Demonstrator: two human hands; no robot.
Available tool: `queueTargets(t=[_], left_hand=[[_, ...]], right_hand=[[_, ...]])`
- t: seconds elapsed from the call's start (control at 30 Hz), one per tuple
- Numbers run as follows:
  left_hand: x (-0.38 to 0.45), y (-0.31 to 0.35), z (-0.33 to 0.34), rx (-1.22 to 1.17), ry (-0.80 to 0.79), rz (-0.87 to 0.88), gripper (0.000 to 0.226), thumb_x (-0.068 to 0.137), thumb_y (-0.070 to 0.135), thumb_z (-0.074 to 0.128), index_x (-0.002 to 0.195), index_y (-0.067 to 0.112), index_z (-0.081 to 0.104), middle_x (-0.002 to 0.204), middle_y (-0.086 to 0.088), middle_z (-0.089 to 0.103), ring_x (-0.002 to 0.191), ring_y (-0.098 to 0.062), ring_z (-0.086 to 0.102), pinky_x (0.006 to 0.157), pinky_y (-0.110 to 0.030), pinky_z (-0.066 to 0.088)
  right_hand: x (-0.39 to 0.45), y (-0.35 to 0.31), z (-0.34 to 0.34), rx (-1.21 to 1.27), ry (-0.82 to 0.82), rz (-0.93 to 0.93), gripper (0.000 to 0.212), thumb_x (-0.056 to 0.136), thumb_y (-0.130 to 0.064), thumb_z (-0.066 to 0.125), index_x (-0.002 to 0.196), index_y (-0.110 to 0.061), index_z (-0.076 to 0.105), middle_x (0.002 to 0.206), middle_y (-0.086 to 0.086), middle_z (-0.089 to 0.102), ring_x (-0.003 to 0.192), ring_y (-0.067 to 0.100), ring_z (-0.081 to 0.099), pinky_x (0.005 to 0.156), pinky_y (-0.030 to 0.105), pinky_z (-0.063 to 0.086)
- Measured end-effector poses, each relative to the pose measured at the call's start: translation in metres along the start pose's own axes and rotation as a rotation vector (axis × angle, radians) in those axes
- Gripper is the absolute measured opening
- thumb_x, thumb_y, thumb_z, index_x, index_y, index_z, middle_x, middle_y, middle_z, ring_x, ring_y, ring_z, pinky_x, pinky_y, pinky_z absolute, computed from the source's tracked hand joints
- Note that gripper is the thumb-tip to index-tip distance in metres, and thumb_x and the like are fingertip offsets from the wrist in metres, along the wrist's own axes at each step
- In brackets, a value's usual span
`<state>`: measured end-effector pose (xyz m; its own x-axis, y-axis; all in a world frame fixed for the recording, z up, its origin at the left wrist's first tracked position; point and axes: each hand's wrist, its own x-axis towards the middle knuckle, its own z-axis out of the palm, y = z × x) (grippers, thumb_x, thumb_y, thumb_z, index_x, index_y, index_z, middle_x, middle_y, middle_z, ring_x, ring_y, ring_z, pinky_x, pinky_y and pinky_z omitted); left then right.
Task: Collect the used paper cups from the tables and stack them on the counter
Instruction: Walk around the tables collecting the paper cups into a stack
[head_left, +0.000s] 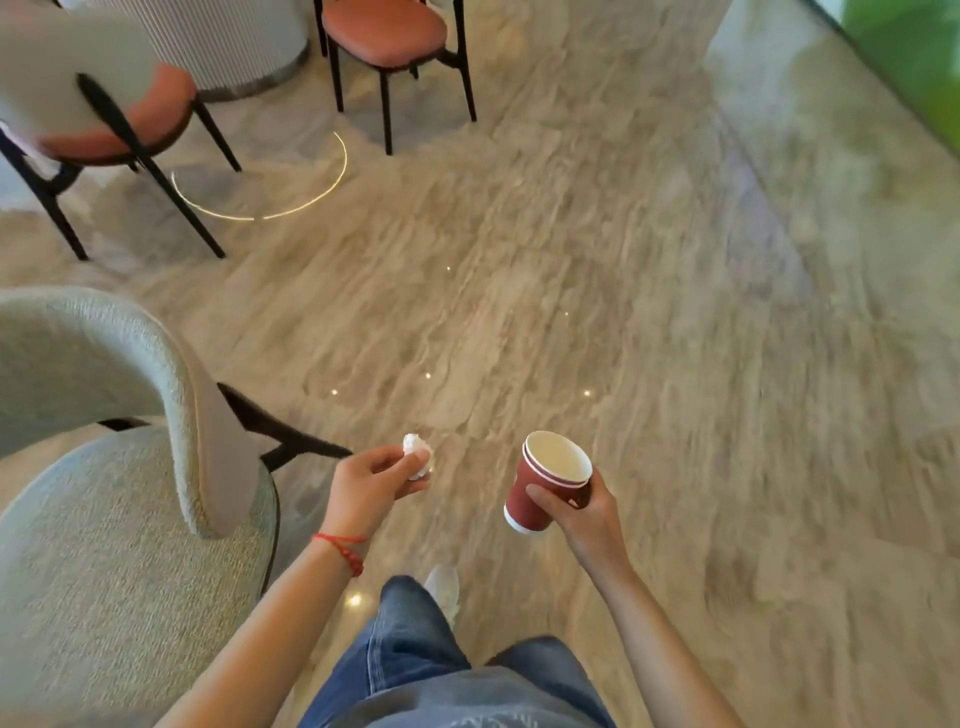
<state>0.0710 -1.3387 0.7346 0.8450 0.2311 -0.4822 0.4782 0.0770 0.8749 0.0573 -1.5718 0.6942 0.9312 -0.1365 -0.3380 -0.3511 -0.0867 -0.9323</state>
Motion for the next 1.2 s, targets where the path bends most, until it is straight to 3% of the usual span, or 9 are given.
queueTargets(t=[0.2, 0.33, 0.43, 0.57, 0.77, 0.93, 1.07, 1.2], left_hand=[[0.075, 0.083, 0.021, -0.003, -0.034, -0.012, 0.011, 0.079, 0.019, 0.071, 0.077, 0.009, 0.071, 0.072, -0.002, 0.071, 0.069, -0.009, 0.070, 0.071, -0.017, 0.056], [0.130, 0.105, 0.051, -0.046, -0.021, -0.048, 0.010, 0.080, 0.015, 0.070, 0.071, 0.009, 0.070, 0.072, -0.007, 0.071, 0.069, -0.013, 0.071, 0.064, -0.016, 0.055], [0.173, 0.132, 0.078, -0.068, 0.007, -0.049, 0.013, 0.079, 0.015, 0.071, 0.066, 0.011, 0.071, 0.068, -0.005, 0.072, 0.068, -0.016, 0.071, 0.069, -0.021, 0.056], [0.220, 0.174, 0.113, -0.125, 0.067, -0.041, 0.015, 0.078, 0.015, 0.072, 0.063, 0.016, 0.073, 0.067, -0.002, 0.073, 0.069, -0.016, 0.071, 0.076, -0.027, 0.054], [0.277, 0.239, 0.149, -0.190, 0.134, 0.025, 0.014, 0.079, 0.014, 0.070, 0.065, 0.016, 0.073, 0.068, -0.003, 0.073, 0.068, -0.015, 0.070, 0.070, -0.022, 0.057], [0.325, 0.264, 0.144, -0.247, 0.196, 0.013, 0.014, 0.079, 0.013, 0.070, 0.066, 0.012, 0.073, 0.073, -0.011, 0.071, 0.068, -0.016, 0.070, 0.063, -0.020, 0.056], [0.378, 0.282, 0.122, -0.277, 0.248, 0.016, 0.018, 0.079, 0.013, 0.070, 0.061, 0.016, 0.073, 0.077, -0.012, 0.071, 0.070, -0.018, 0.071, 0.059, -0.018, 0.055], [0.441, 0.308, 0.091, -0.341, 0.317, 0.024, 0.009, 0.080, 0.012, 0.069, 0.071, 0.008, 0.072, 0.081, -0.014, 0.071, 0.070, -0.016, 0.071, 0.061, -0.018, 0.055]], right_hand=[[0.084, -0.082, 0.002, 0.053, -0.003, -0.006, 0.040, 0.069, -0.019, 0.079, 0.101, -0.030, 0.060, 0.096, -0.012, 0.069, 0.085, -0.006, 0.064, 0.066, 0.007, 0.048], [0.151, -0.111, -0.006, 0.056, -0.008, -0.018, 0.042, 0.064, -0.028, 0.078, 0.101, -0.029, 0.060, 0.098, -0.010, 0.069, 0.088, -0.004, 0.065, 0.068, 0.008, 0.048], [0.211, -0.138, -0.017, 0.066, -0.031, -0.037, 0.050, 0.059, -0.033, 0.077, 0.105, -0.025, 0.060, 0.101, -0.008, 0.069, 0.090, -0.003, 0.065, 0.070, 0.010, 0.049], [0.288, -0.177, -0.031, 0.064, -0.072, -0.070, 0.052, 0.058, -0.033, 0.078, 0.107, -0.023, 0.061, 0.101, -0.008, 0.069, 0.088, -0.003, 0.065, 0.068, 0.008, 0.048], [0.389, -0.235, -0.025, 0.045, -0.175, -0.118, 0.049, 0.067, -0.022, 0.079, 0.112, -0.018, 0.061, 0.104, -0.005, 0.068, 0.090, -0.002, 0.065, 0.070, 0.009, 0.048], [0.454, -0.261, 0.005, 0.022, -0.222, -0.119, 0.054, 0.067, -0.024, 0.083, 0.115, -0.015, 0.060, 0.105, -0.002, 0.069, 0.094, 0.006, 0.065, 0.071, 0.010, 0.048], [0.508, -0.280, 0.044, 0.008, -0.271, -0.121, 0.049, 0.063, -0.027, 0.082, 0.107, -0.024, 0.061, 0.102, -0.006, 0.069, 0.089, -0.001, 0.065, 0.070, 0.009, 0.048], [0.565, -0.304, 0.096, -0.026, -0.321, -0.147, 0.040, 0.070, -0.014, 0.079, 0.104, -0.025, 0.061, 0.101, -0.009, 0.069, 0.088, -0.003, 0.065, 0.071, 0.009, 0.048]])
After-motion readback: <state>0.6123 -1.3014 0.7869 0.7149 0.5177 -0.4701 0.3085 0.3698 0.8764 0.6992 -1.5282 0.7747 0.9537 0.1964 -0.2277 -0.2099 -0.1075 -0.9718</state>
